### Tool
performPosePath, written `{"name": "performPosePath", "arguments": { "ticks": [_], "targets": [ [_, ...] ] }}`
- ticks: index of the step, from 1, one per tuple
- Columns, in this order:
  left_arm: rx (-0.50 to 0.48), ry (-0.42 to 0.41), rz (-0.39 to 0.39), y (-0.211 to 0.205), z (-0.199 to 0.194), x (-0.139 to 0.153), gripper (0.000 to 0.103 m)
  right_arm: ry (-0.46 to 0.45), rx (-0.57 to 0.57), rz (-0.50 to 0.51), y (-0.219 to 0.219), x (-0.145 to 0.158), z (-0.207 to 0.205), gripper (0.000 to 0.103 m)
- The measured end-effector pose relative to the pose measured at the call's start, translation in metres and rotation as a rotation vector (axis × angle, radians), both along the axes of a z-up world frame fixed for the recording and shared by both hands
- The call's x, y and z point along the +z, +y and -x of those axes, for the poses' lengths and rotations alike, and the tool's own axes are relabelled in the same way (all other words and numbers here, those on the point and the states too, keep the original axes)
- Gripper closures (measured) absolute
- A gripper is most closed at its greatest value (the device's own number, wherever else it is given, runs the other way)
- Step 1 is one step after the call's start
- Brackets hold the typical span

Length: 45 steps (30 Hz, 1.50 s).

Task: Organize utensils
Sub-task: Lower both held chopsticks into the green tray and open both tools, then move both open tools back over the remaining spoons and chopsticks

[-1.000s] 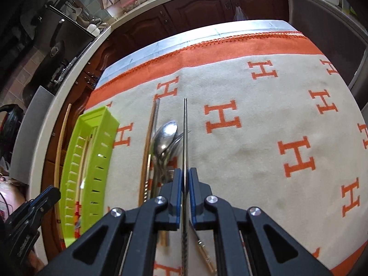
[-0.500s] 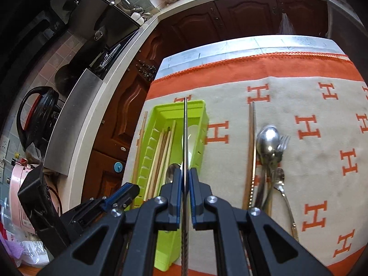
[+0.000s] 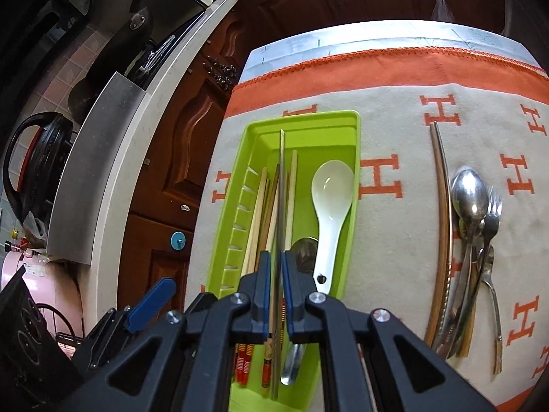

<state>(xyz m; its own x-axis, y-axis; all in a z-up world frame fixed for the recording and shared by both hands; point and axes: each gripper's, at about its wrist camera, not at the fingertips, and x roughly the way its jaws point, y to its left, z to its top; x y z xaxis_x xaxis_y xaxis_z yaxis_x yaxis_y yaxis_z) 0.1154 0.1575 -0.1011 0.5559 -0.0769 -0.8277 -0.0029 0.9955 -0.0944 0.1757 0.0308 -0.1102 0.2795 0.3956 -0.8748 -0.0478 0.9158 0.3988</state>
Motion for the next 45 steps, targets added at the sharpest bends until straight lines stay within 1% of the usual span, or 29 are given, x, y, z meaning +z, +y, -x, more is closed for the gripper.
{"name": "performPosePath", "arguments": {
  "ticks": [4,11,13,20,21,23,25,28,34,39,45],
  "targets": [
    [0.009,-0.002,0.001,0.004,0.003,0.003,0.054,-0.004,0.017,0.011,-0.001,0.000,0.004,0.096],
    [0.006,-0.004,0.013,0.001,0.007,0.007,0.053,-0.036,0.038,0.033,-0.009,0.009,0.016,0.096],
    [0.004,-0.006,0.012,-0.001,0.009,0.009,0.050,-0.046,0.040,0.039,-0.013,0.011,0.019,0.096],
    [-0.006,-0.008,0.012,-0.009,0.015,0.013,0.046,-0.085,0.050,0.054,-0.028,0.023,0.035,0.096],
    [-0.008,-0.008,0.013,-0.011,0.015,0.013,0.044,-0.089,0.051,0.056,-0.031,0.024,0.037,0.096],
    [-0.013,-0.010,0.015,-0.015,0.017,0.015,0.040,-0.100,0.050,0.059,-0.038,0.027,0.041,0.095],
    [-0.021,-0.012,0.013,-0.019,0.018,0.017,0.039,-0.122,0.040,0.085,-0.047,0.030,0.046,0.089],
    [-0.035,-0.014,0.012,-0.029,0.019,0.019,0.039,-0.150,0.027,0.116,-0.061,0.034,0.054,0.084],
    [-0.084,-0.010,0.014,-0.056,0.018,0.021,0.039,-0.161,-0.009,0.162,-0.102,0.033,0.064,0.084],
    [-0.134,0.004,0.016,-0.085,0.015,0.019,0.039,-0.191,-0.042,0.187,-0.134,0.033,0.069,0.084],
    [-0.196,0.029,0.016,-0.123,0.008,0.011,0.039,-0.197,-0.092,0.171,-0.171,0.027,0.067,0.084]
  ]
}}
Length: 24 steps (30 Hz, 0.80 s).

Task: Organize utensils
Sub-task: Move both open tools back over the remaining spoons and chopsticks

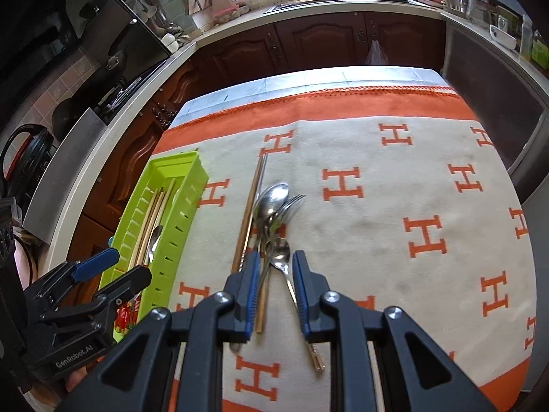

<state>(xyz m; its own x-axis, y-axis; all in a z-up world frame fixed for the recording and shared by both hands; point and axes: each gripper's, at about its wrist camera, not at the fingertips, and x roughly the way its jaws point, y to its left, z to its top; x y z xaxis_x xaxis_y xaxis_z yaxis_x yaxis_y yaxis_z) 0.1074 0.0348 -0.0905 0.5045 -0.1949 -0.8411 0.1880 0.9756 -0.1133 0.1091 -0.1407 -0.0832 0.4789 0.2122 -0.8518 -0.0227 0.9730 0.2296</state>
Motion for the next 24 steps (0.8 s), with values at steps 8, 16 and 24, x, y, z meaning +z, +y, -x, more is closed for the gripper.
{"name": "performPosePath", "arguments": {
  "ticks": [8,16,24],
  "targets": [
    [-0.060,0.083,-0.024,-0.045,-0.017,-0.028,0.062,0.035,0.002,-0.026,-0.028,-0.025,-0.003,0.084],
    [-0.044,0.159,-0.032,-0.061,-0.042,-0.055,0.087,0.068,0.037,-0.064,-0.036,-0.048,-0.006,0.084],
    [-0.028,0.200,-0.039,-0.062,-0.055,-0.069,0.088,0.091,0.084,-0.085,-0.032,-0.062,-0.010,0.084]
  ]
}}
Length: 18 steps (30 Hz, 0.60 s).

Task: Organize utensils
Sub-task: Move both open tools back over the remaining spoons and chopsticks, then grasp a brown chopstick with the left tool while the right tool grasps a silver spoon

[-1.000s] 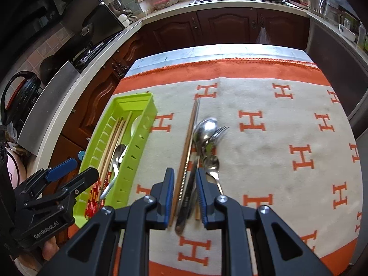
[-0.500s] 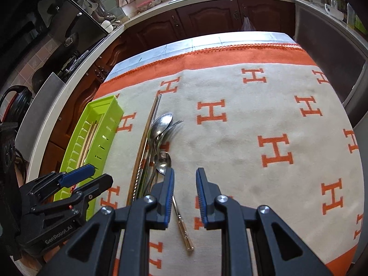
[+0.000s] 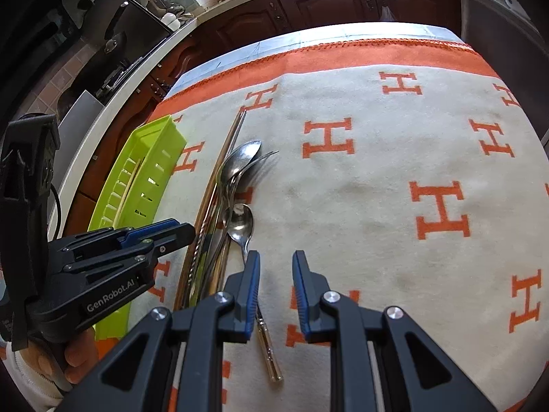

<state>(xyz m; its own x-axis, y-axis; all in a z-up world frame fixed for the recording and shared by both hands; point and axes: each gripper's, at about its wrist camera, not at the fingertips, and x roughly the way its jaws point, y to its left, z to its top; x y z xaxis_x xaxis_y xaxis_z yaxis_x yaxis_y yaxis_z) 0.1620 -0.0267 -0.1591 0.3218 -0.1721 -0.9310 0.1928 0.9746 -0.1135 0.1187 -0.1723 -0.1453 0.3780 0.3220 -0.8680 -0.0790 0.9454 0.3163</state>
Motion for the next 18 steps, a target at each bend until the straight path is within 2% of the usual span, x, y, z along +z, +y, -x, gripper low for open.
{"name": "performPosePath", "arguments": {
  "ticks": [7,13,18],
  "targets": [
    [0.004,-0.002,-0.023,-0.003,-0.006,-0.005,0.088,0.000,0.022,0.004,0.004,-0.004,0.001,0.084],
    [0.024,0.018,-0.012,0.004,-0.012,-0.010,0.088,0.004,0.024,0.003,0.005,-0.007,0.001,0.084],
    [0.016,-0.013,-0.043,-0.001,-0.015,-0.011,0.088,0.001,0.037,0.014,0.009,-0.009,0.002,0.084]
  ]
}}
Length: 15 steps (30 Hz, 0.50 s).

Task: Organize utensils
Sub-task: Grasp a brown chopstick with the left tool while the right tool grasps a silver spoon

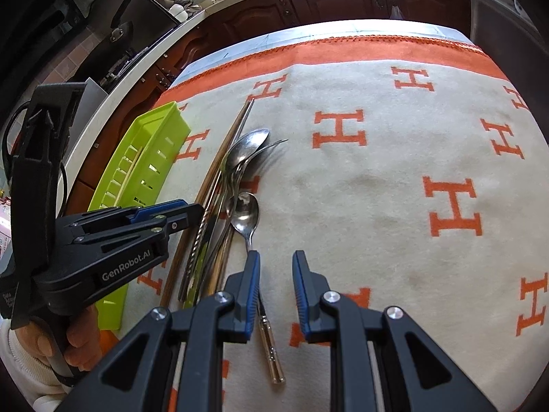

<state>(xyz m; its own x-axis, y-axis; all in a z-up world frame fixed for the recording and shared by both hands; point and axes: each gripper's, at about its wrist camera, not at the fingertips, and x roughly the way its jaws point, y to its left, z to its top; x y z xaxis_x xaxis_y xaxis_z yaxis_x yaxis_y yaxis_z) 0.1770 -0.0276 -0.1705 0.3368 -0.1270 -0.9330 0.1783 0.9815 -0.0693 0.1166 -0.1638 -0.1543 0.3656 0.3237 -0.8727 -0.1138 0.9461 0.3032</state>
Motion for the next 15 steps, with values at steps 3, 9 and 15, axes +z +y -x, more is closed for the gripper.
{"name": "performPosePath", "arguments": {
  "ticks": [3,9,15],
  "targets": [
    [0.002,-0.022,-0.012,-0.003,-0.003,0.000,0.088,-0.002,0.010,0.005,0.003,0.000,0.001,0.084],
    [-0.008,-0.068,-0.033,-0.009,-0.003,-0.001,0.099,-0.004,0.049,0.030,0.012,-0.003,0.002,0.084],
    [0.005,-0.069,-0.013,-0.002,0.005,0.006,0.099,-0.036,0.110,0.100,0.028,-0.002,0.007,0.083]
  ]
}}
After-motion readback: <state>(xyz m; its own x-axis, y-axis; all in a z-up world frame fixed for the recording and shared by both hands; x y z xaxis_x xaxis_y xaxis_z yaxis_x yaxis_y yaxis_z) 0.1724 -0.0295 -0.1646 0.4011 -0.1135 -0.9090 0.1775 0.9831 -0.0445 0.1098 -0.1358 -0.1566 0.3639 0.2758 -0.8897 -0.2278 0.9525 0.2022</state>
